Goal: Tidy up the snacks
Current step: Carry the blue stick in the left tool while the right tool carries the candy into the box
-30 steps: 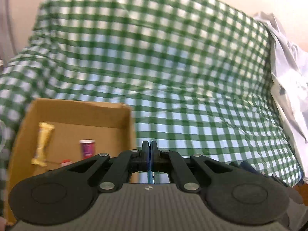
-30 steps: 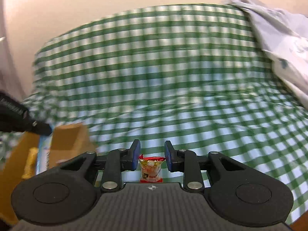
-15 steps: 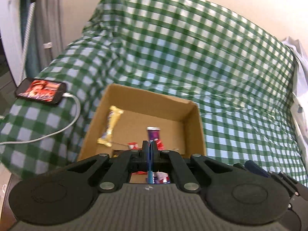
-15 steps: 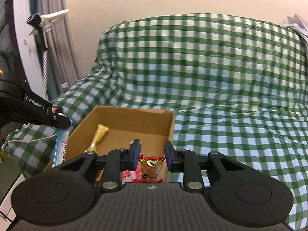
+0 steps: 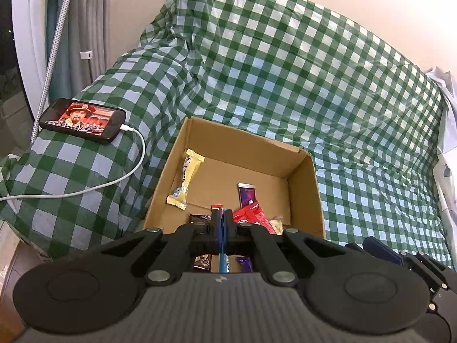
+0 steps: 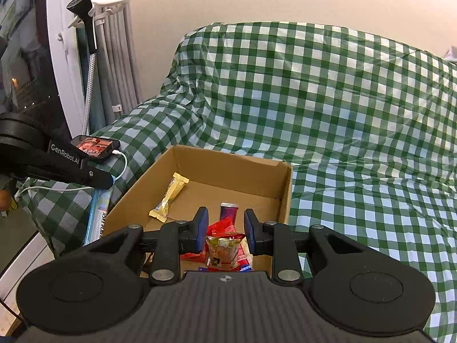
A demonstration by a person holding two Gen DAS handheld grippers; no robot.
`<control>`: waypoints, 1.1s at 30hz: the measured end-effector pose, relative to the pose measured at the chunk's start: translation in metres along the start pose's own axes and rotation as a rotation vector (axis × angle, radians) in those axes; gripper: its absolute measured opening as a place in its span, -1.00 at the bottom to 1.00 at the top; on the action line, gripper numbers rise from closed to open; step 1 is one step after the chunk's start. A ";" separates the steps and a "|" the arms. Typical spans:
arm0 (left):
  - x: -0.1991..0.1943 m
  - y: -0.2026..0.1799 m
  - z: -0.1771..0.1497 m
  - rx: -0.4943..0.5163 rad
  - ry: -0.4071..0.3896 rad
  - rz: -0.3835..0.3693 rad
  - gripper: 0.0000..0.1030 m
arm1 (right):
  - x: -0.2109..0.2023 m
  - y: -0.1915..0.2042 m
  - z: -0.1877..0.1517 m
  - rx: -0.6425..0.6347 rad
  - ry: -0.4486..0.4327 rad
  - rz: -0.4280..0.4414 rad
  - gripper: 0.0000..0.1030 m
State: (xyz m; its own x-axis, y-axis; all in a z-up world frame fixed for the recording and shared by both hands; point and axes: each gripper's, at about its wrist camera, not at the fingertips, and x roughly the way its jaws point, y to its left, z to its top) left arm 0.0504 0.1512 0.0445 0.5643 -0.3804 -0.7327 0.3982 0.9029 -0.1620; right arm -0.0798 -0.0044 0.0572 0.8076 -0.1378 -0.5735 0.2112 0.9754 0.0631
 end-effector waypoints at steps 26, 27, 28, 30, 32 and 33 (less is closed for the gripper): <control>0.063 0.000 0.007 0.016 0.101 0.038 -0.99 | 0.048 -0.006 -0.003 0.013 0.100 0.022 -0.44; 0.066 -0.001 0.007 0.017 0.105 0.039 -0.99 | 0.051 -0.007 -0.003 0.016 0.105 0.023 -0.44; 0.069 -0.001 0.008 0.019 0.110 0.039 -0.99 | 0.054 -0.008 -0.003 0.017 0.110 0.023 -0.44; 0.075 -0.003 0.008 0.022 0.119 0.040 -0.99 | 0.059 -0.009 -0.003 0.019 0.120 0.024 -0.44; 0.082 -0.004 0.009 0.026 0.127 0.042 -0.99 | 0.066 -0.010 -0.004 0.022 0.130 0.024 -0.44; 0.084 -0.005 0.009 0.028 0.130 0.043 -0.99 | 0.069 -0.010 -0.004 0.024 0.136 0.025 -0.44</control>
State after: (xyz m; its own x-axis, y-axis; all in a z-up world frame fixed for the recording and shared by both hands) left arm 0.1023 0.1130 -0.0106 0.4833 -0.3104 -0.8186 0.3968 0.9112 -0.1113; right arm -0.0281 -0.0235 0.0139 0.7311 -0.0878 -0.6766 0.2067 0.9736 0.0970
